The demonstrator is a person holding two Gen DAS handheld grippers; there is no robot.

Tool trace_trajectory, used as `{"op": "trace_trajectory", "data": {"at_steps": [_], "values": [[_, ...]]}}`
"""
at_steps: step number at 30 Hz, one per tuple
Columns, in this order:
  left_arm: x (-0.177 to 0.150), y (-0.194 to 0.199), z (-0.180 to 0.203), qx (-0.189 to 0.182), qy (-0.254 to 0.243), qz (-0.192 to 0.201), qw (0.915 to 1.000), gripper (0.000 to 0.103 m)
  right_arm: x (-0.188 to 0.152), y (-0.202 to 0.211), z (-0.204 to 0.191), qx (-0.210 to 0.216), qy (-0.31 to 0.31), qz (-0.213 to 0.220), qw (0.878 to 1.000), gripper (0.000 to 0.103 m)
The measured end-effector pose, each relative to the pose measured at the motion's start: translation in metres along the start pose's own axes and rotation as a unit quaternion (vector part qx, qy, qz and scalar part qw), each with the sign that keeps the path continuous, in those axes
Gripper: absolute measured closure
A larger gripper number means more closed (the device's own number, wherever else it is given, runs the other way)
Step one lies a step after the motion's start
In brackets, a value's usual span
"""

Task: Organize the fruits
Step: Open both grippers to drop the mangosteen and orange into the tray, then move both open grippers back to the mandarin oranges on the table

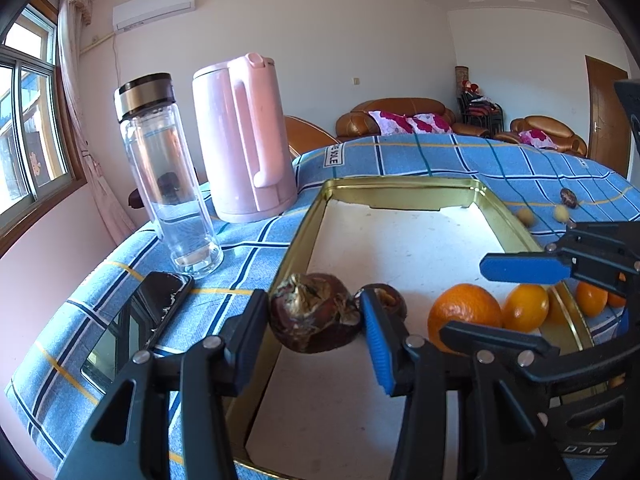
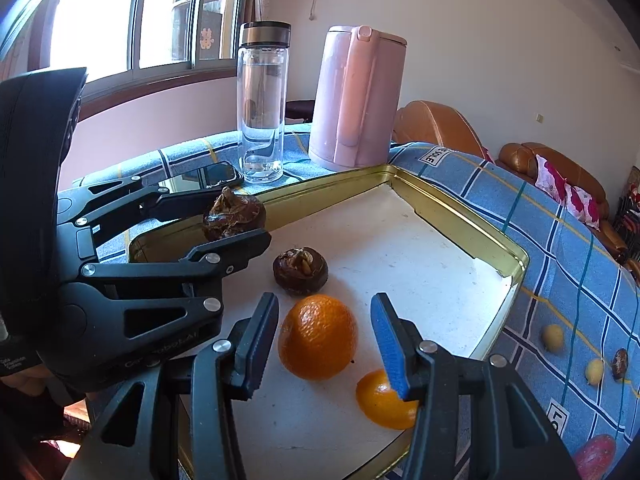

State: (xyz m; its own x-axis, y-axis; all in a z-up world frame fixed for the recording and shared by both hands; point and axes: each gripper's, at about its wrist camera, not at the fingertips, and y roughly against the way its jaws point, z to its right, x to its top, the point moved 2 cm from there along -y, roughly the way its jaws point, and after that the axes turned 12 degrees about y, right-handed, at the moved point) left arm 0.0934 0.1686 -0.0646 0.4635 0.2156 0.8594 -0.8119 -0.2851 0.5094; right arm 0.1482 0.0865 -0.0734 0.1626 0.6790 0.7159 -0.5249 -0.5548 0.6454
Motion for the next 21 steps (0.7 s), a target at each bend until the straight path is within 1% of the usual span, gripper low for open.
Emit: {"op": "trace_trajectory", "data": {"at_steps": [1, 3, 4, 5, 6, 7, 9, 13, 15, 18, 21], "values": [[0.0, 0.001, 0.0, 0.007, -0.001, 0.004, 1.0, 0.048, 0.0, 0.001, 0.0, -0.003, 0.0, 0.0, 1.0, 0.052], [0.0, 0.006, -0.002, 0.007, 0.003, 0.012, 0.9999, 0.034, -0.001, 0.003, -0.001, -0.011, 0.001, 0.002, 1.0, 0.05], [0.0, 0.008, -0.003, 0.008, 0.006, 0.015, 0.9998, 0.031, -0.002, 0.005, -0.001, -0.018, 0.002, 0.005, 1.0, 0.047], [0.001, 0.01, -0.004, 0.009, 0.009, 0.018, 0.9997, 0.025, -0.004, 0.008, 0.0, -0.025, 0.001, 0.008, 1.0, 0.042], [0.001, 0.013, -0.004, 0.006, 0.013, 0.023, 0.9996, 0.02, -0.005, 0.011, 0.001, -0.032, 0.0, 0.011, 0.999, 0.04], [0.002, 0.016, -0.003, 0.0, 0.016, 0.027, 0.9995, 0.018, -0.006, 0.015, 0.001, -0.036, -0.002, 0.017, 0.999, 0.037], [0.003, 0.022, -0.001, -0.004, 0.018, 0.035, 0.9992, 0.012, -0.009, 0.027, 0.002, -0.045, -0.003, 0.03, 0.999, 0.036], [0.006, 0.033, 0.006, -0.018, 0.024, 0.045, 0.9986, 0.01, -0.018, 0.057, 0.007, -0.066, 0.0, 0.056, 0.996, 0.035], [0.007, 0.039, 0.01, -0.026, 0.029, 0.051, 0.9979, 0.008, -0.027, 0.076, 0.015, -0.082, -0.003, 0.064, 0.995, 0.035], [0.007, 0.045, 0.022, -0.04, 0.028, 0.055, 0.9973, 0.008, -0.047, 0.107, 0.034, -0.115, -0.022, 0.077, 0.99, 0.032], [0.005, 0.048, 0.036, -0.053, 0.022, 0.054, 0.9969, 0.008, -0.072, 0.136, 0.058, -0.159, -0.051, 0.082, 0.983, 0.028]]}}
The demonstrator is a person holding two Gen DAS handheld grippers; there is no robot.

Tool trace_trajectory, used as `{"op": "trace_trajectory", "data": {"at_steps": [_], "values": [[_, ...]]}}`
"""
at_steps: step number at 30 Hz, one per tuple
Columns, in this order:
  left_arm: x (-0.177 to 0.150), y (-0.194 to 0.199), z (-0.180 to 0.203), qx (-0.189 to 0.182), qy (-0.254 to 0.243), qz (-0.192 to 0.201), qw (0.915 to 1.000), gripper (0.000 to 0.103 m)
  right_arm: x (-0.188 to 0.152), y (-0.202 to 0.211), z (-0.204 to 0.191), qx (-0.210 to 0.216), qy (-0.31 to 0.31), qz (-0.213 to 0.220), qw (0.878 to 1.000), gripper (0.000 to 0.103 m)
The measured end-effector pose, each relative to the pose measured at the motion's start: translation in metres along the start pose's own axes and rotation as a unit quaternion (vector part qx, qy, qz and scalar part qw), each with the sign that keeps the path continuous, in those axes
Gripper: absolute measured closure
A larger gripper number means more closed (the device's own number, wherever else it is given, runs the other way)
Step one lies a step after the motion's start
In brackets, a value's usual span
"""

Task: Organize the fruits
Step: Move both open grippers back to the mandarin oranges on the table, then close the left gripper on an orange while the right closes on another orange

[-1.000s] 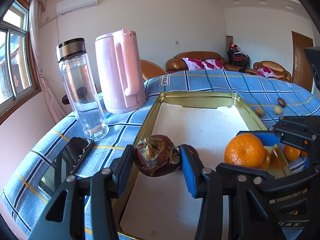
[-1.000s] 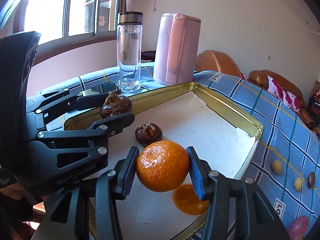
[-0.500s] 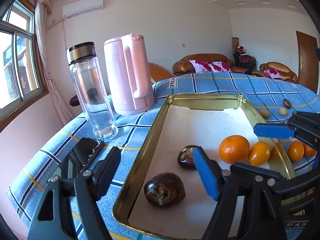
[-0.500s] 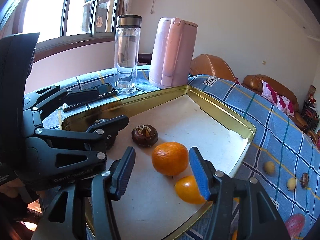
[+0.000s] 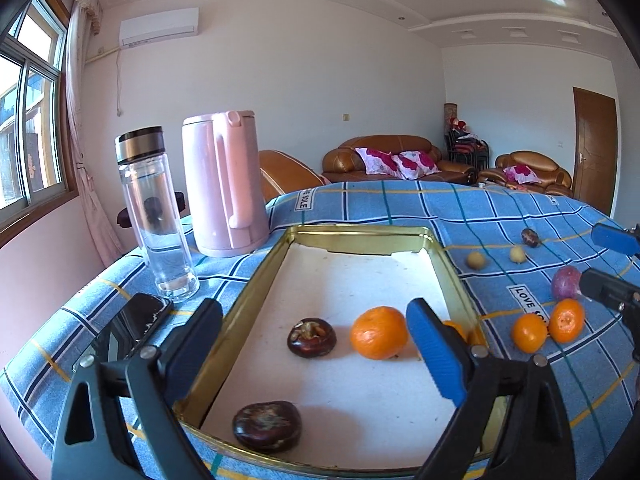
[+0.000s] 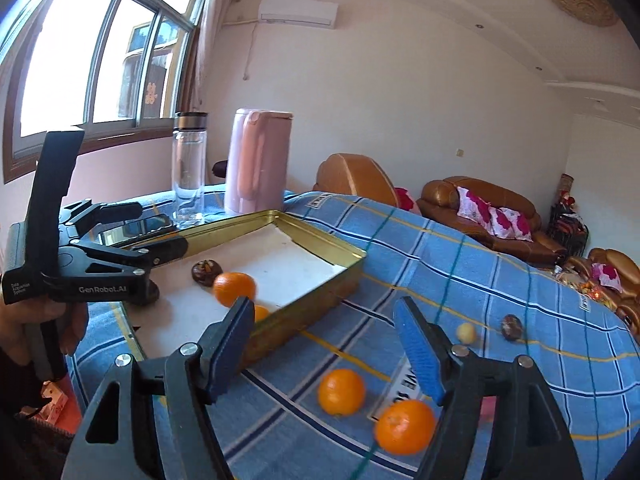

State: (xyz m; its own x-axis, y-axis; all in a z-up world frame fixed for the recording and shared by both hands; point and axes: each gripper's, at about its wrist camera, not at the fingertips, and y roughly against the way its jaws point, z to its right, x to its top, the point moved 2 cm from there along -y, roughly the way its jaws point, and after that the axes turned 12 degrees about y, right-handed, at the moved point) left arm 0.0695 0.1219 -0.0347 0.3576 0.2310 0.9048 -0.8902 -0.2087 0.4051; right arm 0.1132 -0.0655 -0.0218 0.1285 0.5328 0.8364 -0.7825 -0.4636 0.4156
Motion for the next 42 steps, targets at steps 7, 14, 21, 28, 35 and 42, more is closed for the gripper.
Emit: {"op": "trace_trajectory", "data": {"at_steps": [7, 14, 21, 28, 35, 42], "values": [[-0.009, 0.002, 0.047, -0.029, -0.033, -0.008, 0.999, 0.008, -0.04, 0.028, 0.066, -0.077, -0.074, -0.023, 0.994, 0.026], [-0.017, 0.003, 0.094, -0.053, -0.076, -0.013, 0.9957, 0.008, -0.064, 0.034, 0.085, -0.088, -0.106, -0.031, 0.99, 0.026], [-0.026, -0.001, 0.132, -0.071, -0.11, -0.027, 0.991, 0.01, -0.072, 0.036, 0.095, -0.086, -0.126, -0.034, 0.988, 0.026], [-0.036, -0.017, 0.158, -0.107, -0.119, -0.081, 0.9838, 0.028, -0.073, 0.032, 0.093, -0.075, -0.128, -0.046, 0.988, 0.026], [-0.047, -0.034, 0.171, -0.132, -0.125, -0.146, 0.9725, 0.039, -0.072, 0.019, 0.085, -0.042, -0.122, -0.069, 0.989, 0.028], [-0.056, -0.047, 0.173, -0.15, -0.117, -0.195, 0.9621, 0.062, -0.075, 0.02, 0.089, -0.04, -0.135, -0.068, 0.988, 0.028]]}}
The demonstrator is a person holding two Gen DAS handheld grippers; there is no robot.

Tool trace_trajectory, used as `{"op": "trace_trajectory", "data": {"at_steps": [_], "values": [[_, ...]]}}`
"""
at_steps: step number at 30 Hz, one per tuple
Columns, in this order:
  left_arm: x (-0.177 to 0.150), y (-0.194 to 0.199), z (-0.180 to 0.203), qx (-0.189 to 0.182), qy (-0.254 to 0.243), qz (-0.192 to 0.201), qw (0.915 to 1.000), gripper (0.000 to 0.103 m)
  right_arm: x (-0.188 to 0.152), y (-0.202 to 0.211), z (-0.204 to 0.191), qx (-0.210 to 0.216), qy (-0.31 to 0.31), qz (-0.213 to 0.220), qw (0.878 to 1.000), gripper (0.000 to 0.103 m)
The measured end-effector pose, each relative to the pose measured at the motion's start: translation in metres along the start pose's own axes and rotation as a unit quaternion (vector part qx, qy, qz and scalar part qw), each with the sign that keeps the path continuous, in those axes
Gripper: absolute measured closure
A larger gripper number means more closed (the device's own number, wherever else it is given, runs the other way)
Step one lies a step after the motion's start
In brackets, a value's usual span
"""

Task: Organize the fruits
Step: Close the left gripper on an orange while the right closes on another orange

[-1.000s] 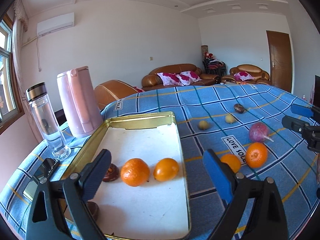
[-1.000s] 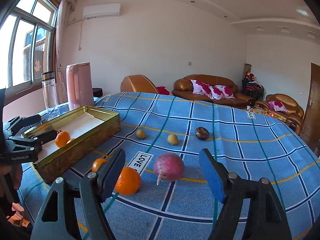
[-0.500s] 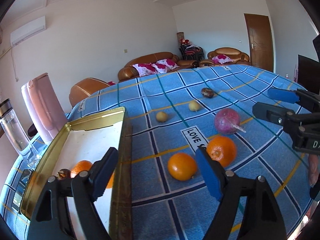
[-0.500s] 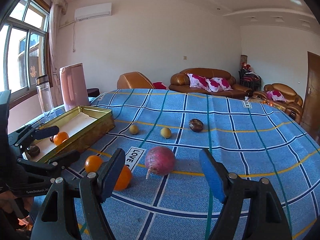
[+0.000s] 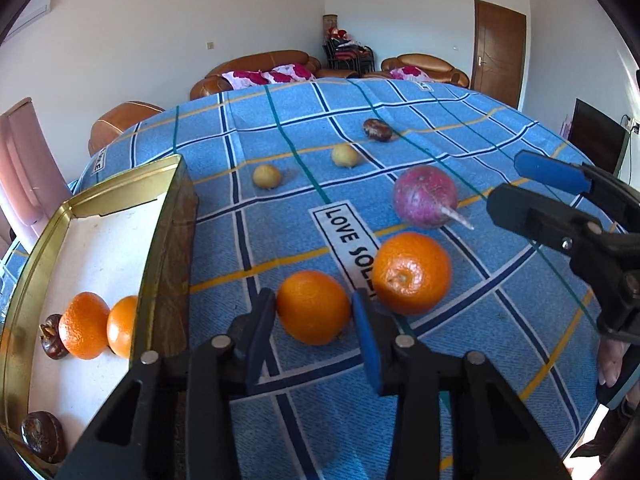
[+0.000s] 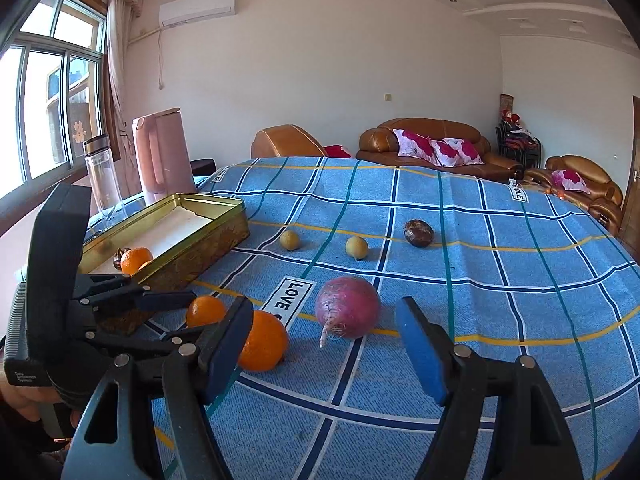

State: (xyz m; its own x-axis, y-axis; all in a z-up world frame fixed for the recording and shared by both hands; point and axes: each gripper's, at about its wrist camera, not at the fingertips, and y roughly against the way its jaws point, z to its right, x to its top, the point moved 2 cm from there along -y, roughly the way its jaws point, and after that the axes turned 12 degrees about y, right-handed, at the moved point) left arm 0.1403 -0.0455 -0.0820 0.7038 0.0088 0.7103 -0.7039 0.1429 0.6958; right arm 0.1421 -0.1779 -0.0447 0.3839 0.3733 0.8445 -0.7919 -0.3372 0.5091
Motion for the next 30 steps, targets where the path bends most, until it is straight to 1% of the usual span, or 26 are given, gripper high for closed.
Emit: {"op": "trace_trajectory", "data": {"at_steps": [3, 11, 12, 14, 16, 19, 21, 23, 28, 30], "values": [[-0.001, 0.004, -0.001, -0.008, 0.0, 0.005, 1.0, 0.062, 0.001, -0.001, -0.002, 0.0, 0.005, -0.002, 1.0, 0.028], [0.011, 0.022, -0.017, 0.022, 0.009, 0.059, 0.998, 0.062, 0.005, -0.006, -0.014, 0.008, 0.016, -0.007, 1.0, 0.028], [0.013, 0.023, -0.02, 0.023, 0.012, 0.065, 0.9975, 0.062, 0.006, -0.008, -0.016, 0.011, 0.019, -0.008, 1.0, 0.029], [0.014, 0.025, -0.024, 0.035, 0.019, 0.076, 0.9963, 0.062, 0.009, -0.012, -0.022, 0.017, 0.027, -0.014, 0.999, 0.036], [0.015, 0.029, -0.026, 0.037, 0.023, 0.085, 0.9954, 0.062, 0.01, -0.019, -0.029, 0.023, 0.038, -0.024, 0.999, 0.041], [0.015, 0.032, -0.028, 0.044, 0.027, 0.098, 0.9938, 0.062, 0.012, -0.031, -0.037, 0.035, 0.05, -0.043, 0.997, 0.043], [0.016, 0.035, -0.031, 0.046, 0.034, 0.104, 0.9929, 0.062, 0.012, -0.039, -0.042, 0.045, 0.056, -0.058, 0.996, 0.046], [0.016, 0.036, -0.034, 0.046, 0.041, 0.107, 0.9924, 0.062, 0.012, -0.045, -0.046, 0.052, 0.063, -0.072, 0.994, 0.048], [0.016, 0.037, -0.033, 0.044, 0.042, 0.11, 0.992, 0.062, 0.007, -0.06, -0.053, 0.075, 0.073, -0.109, 0.989, 0.05], [0.015, 0.037, -0.032, 0.045, 0.039, 0.112, 0.9919, 0.062, 0.005, -0.066, -0.052, 0.087, 0.067, -0.124, 0.986, 0.054]]}}
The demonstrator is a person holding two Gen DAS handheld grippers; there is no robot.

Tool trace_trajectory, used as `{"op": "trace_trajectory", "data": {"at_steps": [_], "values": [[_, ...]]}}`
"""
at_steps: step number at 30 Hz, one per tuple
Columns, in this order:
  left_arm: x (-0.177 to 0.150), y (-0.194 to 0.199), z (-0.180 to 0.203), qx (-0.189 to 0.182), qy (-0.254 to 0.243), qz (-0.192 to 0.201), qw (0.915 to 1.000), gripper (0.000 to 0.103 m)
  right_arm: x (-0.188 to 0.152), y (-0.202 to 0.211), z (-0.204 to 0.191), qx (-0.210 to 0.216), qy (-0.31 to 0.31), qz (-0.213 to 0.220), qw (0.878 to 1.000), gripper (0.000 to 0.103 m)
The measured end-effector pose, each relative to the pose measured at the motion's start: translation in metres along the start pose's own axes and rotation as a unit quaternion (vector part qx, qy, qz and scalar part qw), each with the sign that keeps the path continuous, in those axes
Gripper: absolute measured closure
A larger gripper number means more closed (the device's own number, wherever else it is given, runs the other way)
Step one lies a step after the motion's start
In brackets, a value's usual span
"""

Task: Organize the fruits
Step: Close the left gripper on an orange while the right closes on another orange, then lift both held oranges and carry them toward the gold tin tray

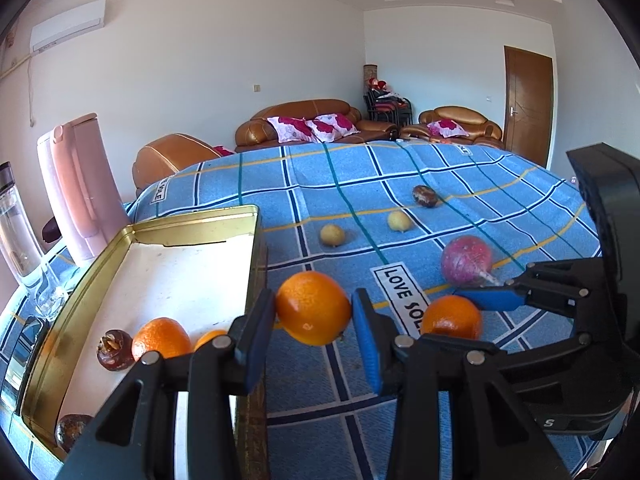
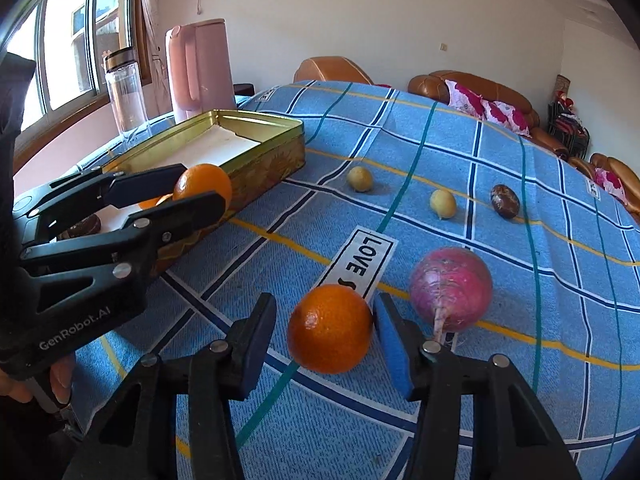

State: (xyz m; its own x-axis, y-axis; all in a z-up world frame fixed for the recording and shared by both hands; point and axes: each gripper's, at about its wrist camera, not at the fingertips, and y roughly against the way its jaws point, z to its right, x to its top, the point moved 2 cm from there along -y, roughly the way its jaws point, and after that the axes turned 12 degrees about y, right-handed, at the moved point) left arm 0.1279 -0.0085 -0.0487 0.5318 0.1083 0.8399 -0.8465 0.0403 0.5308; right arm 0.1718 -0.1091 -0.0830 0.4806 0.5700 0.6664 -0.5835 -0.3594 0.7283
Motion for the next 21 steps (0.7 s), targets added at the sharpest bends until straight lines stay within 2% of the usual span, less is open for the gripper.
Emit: {"op": "trace_trajectory", "data": {"at_steps": [1, 3, 8, 13, 21], "values": [[0.0, 0.0, 0.001, 0.0, -0.001, 0.001, 1.0, 0.062, -0.001, -0.003, 0.001, 0.006, -0.003, -0.006, 1.0, 0.058], [-0.001, 0.001, 0.001, -0.003, -0.003, 0.002, 1.0, 0.062, -0.001, -0.007, 0.0, 0.017, -0.002, -0.016, 1.0, 0.058], [0.0, 0.005, -0.001, -0.009, 0.004, 0.01, 0.9999, 0.062, -0.001, -0.007, -0.004, 0.003, 0.008, -0.018, 1.0, 0.059], [-0.001, 0.009, -0.001, -0.011, 0.005, 0.018, 0.9998, 0.062, 0.0, 0.004, -0.005, -0.012, 0.013, 0.009, 1.0, 0.059], [0.0, 0.017, 0.0, -0.012, 0.003, 0.038, 0.9992, 0.062, 0.0, 0.024, -0.001, -0.014, 0.002, 0.066, 0.998, 0.059]]}}
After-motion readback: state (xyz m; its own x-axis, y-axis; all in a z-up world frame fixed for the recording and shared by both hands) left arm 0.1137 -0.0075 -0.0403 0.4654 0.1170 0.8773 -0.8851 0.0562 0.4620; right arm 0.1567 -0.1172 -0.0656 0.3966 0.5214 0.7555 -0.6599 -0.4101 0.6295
